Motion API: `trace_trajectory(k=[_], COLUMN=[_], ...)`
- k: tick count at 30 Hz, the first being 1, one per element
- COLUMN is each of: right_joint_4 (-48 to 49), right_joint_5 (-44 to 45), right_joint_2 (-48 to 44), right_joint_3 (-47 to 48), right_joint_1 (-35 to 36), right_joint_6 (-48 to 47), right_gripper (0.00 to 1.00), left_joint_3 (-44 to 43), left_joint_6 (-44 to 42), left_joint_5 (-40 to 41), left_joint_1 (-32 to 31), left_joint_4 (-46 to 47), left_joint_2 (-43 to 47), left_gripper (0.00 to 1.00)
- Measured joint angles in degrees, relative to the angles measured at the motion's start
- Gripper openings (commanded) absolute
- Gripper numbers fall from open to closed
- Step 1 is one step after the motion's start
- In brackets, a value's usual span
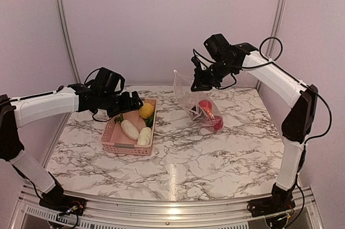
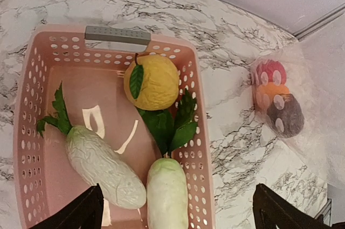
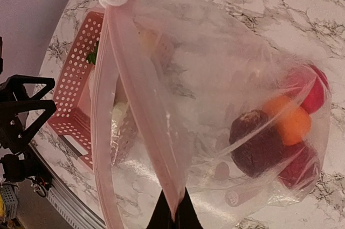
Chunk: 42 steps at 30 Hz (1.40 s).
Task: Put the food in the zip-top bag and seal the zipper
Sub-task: Adjust the zipper food storage bag, then pick up the fake vegetable from the bin.
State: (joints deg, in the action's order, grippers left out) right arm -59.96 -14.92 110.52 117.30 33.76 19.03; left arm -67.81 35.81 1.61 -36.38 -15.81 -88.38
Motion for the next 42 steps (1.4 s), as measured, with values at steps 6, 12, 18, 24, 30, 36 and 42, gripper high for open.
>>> trace_trajectory(k=[6,12,18,24,30,36,42], right_joint_4=[0.15,0.68,2.03,2.58,2.95,3.08,3.48], right_joint_5=[-1.01,-1.09,-1.27,-1.33,-1.46,-1.51,-1.51], right_joint_2=[0.96,0.96,0.94,0.90,0.57,-0.07,-0.20], right_joint_3=[0.70,0.59,-1.57,-3.41,-3.91,-4.39,-5.03], right_joint_1=[0.50,0.52,0.52,0.55,0.55,0.70,0.76], right_joint_6=[0.02,0.04,0.35,0.44,0.44,0.46,0.61], right_gripper=[0.00,0.00,0.00,0.00,0.00,0.00,0.00], left_joint_3=[0.22,0.24,0.24,-0.98,-1.38,-2.49,-2.64], left_joint_6=[1.70,7.02,11.61,13.57,14.93,15.30,15.26], left_joint_5=[3.93,6.91,8.96,8.55,7.96,7.06,6.23], left_joint_1=[1.90,1.90,1.90,1.90,1.95,2.16,2.51], left_joint_4=[-2.34,-6.34,-7.21,-8.66,-9.07,-8.83,-8.68], left_joint_2=[-3.58,-7.39,-8.59,-13.64,-15.50,-17.46,-18.97], left_gripper=[0.94,0.87,0.82,0.78,0.74,0.69,0.59])
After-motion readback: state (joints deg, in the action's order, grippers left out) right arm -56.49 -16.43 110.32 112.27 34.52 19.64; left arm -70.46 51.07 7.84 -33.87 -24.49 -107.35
